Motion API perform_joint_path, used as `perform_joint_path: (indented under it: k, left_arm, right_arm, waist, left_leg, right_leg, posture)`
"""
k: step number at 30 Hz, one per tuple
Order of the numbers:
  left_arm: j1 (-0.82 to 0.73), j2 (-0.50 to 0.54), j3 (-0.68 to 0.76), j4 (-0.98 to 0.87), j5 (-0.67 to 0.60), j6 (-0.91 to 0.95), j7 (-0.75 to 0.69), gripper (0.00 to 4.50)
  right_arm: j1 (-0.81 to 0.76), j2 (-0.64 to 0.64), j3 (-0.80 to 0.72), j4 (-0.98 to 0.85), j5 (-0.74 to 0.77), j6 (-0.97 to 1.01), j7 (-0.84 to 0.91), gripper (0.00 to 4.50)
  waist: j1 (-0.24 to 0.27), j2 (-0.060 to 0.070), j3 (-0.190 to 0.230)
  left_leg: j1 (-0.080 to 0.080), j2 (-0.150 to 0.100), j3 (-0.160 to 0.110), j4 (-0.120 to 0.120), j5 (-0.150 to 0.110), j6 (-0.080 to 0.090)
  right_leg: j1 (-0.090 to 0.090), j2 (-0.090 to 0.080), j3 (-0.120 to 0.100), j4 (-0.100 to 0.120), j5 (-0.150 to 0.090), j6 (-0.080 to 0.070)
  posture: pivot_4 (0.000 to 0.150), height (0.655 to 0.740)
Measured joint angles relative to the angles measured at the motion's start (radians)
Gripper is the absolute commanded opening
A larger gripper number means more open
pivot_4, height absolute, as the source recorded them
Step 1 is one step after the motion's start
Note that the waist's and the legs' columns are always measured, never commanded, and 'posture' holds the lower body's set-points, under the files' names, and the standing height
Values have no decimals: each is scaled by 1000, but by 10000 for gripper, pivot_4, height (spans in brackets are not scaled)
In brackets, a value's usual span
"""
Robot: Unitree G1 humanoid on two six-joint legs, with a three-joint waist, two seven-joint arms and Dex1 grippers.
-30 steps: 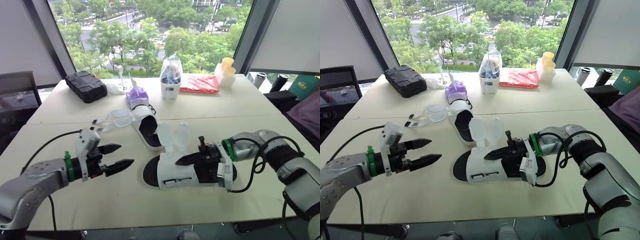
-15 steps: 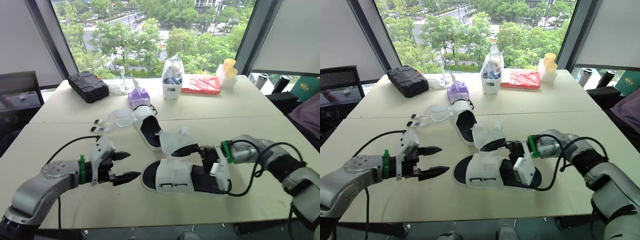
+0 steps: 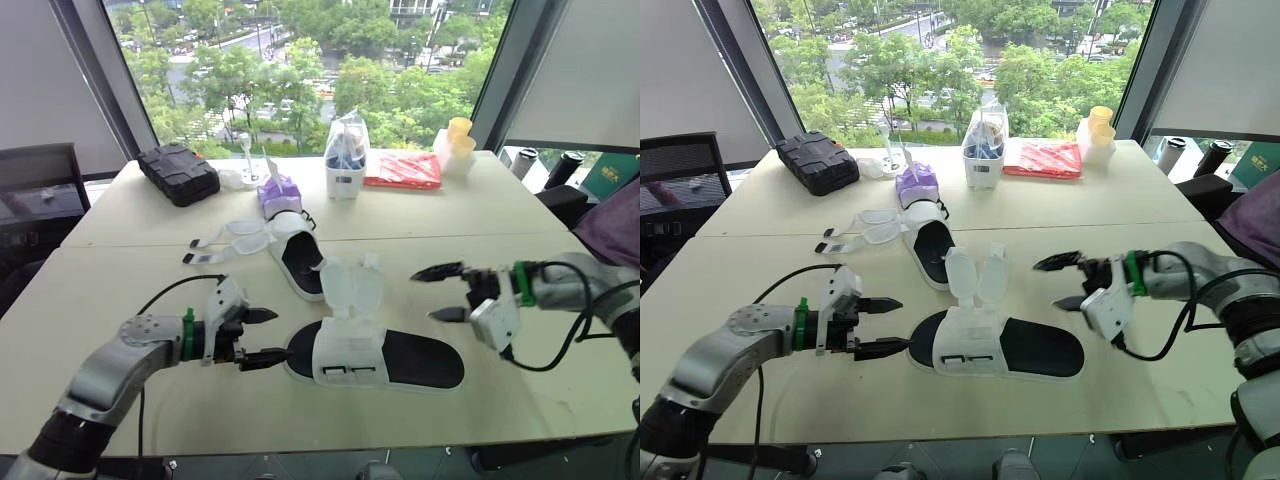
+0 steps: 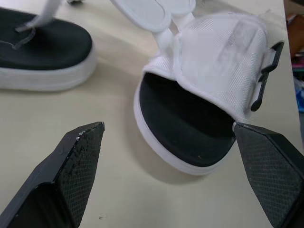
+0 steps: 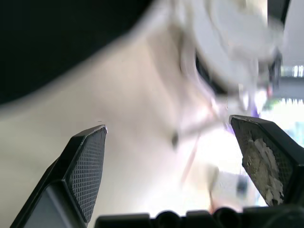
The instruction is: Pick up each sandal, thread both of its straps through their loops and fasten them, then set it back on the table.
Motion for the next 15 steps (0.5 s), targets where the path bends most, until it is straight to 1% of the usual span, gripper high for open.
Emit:
perform_joint_path:
  k: [3, 4, 6, 8, 9, 11, 12, 14, 15]
  left_arm:
    - [-44, -31, -44, 52, 44, -32, -25, 16555]
    - [-56, -44, -57, 65, 56, -42, -35, 10642]
    - [-66, -55, -79, 85, 73, -58, -46, 1048]
    - [-71, -68, -94, 100, 90, -64, -63, 414]
    - [-76, -69, -105, 109, 106, -70, -67, 414]
    - [-100, -85, -140, 120, 135, -78, -77, 414]
    - [-107, -94, -156, 120, 144, -82, -80, 414]
    - [-107, -94, -171, 109, 159, -88, -89, 414]
    - [-107, -94, -174, 106, 165, -91, -91, 414]
  right_arm:
    - [-14, 6, -41, 62, -21, 58, -33, 45000]
    - [-16, 14, -59, 89, -2, 98, -30, 45000]
    - [-18, 37, -92, 128, 53, 169, -9, 45000]
    - [-17, 67, -130, 150, 127, 261, 47, 45000]
    - [-16, 113, -180, 139, 227, 399, 117, 45000]
    - [-12, 211, -292, 44, 469, 805, 253, 45000]
    - [-8, 241, -331, -38, 589, 1042, 313, 45000]
    - [-3, 246, -378, -227, 817, 1595, 398, 45000]
    - [-3, 241, -393, -284, 890, 1781, 412, 45000]
  waist:
    - [-3, 0, 0]
    - [-5, 0, 0]
    - [-9, 0, 0]
    - [-14, 0, 0]
    - [-17, -1, 0]
    - [-17, 0, 0]
    - [-13, 0, 0]
    - [0, 1, -1]
    - [9, 2, -1]
  left_leg:
    - [1, 0, 1, 0, 0, 0]
    - [1, 0, 2, 0, 0, 0]
    - [1, 0, 2, 0, -1, 1]
    - [1, 0, 3, 0, -1, 2]
    - [2, 1, 4, 0, -1, 2]
    - [4, 1, 4, 1, -1, 2]
    - [3, 1, 3, 1, -1, 3]
    - [2, 1, -1, 1, -1, 3]
    - [2, 1, -2, 0, -1, 3]
  right_leg:
    - [0, 0, 1, 0, 0, 0]
    - [0, 0, 1, 0, 0, 0]
    - [1, 0, 2, 0, 0, 0]
    - [1, 0, 2, 0, 0, 1]
    - [2, 0, 3, 0, 1, 1]
    - [3, 0, 3, 0, 3, 4]
    - [3, 0, 3, 0, 4, 5]
    - [3, 0, 2, 0, 4, 6]
    - [3, 0, 1, 0, 4, 5]
  posture:
    - [1500, 7400]
    - [1500, 7400]
    - [1500, 7400]
    - [1500, 7400]
    - [1500, 7400]
    - [1500, 7400]
    - [1500, 7400]
    - [1500, 7400]
    - [1500, 7400]
